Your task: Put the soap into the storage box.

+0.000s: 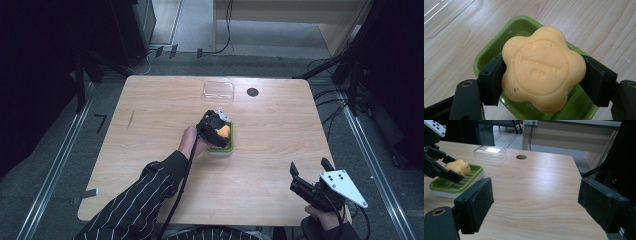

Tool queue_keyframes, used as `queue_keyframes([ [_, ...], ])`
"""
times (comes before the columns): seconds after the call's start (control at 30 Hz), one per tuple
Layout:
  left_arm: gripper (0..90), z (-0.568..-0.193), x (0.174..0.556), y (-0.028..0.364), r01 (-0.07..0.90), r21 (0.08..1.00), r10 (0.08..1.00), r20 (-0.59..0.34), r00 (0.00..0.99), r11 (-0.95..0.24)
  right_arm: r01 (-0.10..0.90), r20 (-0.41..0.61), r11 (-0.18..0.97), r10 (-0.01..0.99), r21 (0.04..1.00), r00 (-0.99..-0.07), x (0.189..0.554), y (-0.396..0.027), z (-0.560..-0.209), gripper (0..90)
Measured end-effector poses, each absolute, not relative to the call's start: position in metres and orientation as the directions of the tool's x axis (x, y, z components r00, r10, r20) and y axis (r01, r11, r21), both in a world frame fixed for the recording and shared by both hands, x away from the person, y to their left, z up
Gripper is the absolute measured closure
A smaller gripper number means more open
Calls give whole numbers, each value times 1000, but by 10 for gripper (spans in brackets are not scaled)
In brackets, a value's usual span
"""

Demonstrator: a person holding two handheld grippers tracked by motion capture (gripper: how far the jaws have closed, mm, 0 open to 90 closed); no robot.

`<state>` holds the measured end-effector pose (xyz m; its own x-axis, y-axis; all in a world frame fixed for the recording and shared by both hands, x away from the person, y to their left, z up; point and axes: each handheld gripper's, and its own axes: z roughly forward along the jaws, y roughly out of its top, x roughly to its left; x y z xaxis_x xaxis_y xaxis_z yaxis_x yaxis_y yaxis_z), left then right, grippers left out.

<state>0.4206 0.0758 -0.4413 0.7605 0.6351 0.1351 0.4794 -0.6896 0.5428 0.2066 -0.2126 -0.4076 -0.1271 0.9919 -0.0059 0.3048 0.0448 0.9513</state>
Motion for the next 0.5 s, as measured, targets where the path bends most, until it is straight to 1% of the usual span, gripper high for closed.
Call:
queue_keyframes([
  [0.5, 278, -449, 423, 76, 492, 525, 642, 144, 753, -695, 305, -7, 46, 992, 951, -128, 207, -213, -408, 137],
])
